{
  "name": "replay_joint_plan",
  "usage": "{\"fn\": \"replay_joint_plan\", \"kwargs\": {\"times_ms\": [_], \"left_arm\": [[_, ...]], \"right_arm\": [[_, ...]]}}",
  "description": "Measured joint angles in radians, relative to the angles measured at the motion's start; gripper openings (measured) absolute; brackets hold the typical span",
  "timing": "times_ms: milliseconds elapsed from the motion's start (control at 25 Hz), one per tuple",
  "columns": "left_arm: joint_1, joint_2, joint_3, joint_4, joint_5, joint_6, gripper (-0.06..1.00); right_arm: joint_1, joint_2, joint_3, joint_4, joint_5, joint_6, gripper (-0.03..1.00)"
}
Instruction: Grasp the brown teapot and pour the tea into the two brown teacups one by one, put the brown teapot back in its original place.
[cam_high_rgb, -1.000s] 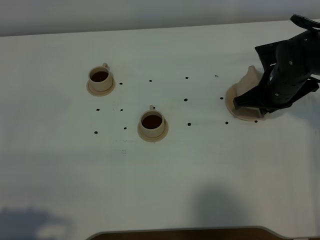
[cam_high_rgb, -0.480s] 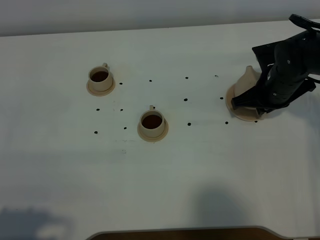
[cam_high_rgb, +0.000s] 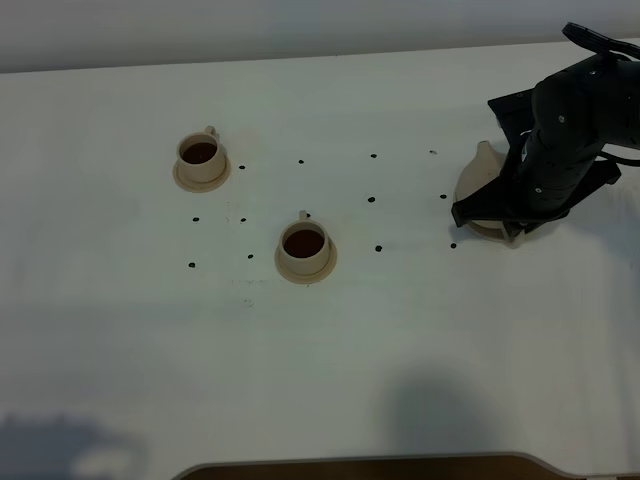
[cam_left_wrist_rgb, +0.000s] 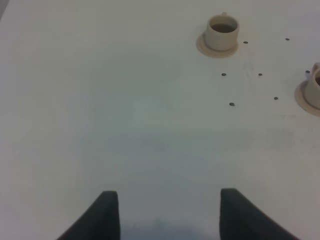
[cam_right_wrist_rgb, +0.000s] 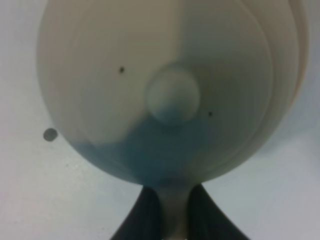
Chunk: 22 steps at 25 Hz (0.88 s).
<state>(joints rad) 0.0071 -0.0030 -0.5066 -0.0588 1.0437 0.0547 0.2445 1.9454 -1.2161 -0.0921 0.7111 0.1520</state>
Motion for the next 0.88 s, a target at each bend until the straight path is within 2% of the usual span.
{"fn": "replay_joint_plan", "kwargs": {"times_ms": [160,280,560,680,880], "left_arm": [[0.000,0.000,0.000,0.000,0.000,0.001,0.49],[0.000,0.000,0.000,0.000,0.000,0.001,0.49],[0.000,0.000,0.000,0.000,0.000,0.001,0.49],[0.000,0.000,0.000,0.000,0.000,0.001,0.49],[0.000,0.000,0.000,0.000,0.000,0.001,0.49]], "right_arm": [[0.000,0.000,0.000,-0.012,0.002,0.013,0.12],[0.000,0.000,-0.002,-0.040,0.003,0.037,0.17],[0.000,0.000,-0.004,-0.089,0.013,0.062,0.44],[0.000,-0.013,-0.004,-0.087,0.074,0.073,0.52],[0.010,-0.146,-0.004,-0.050,0.240,0.073,0.53]]}}
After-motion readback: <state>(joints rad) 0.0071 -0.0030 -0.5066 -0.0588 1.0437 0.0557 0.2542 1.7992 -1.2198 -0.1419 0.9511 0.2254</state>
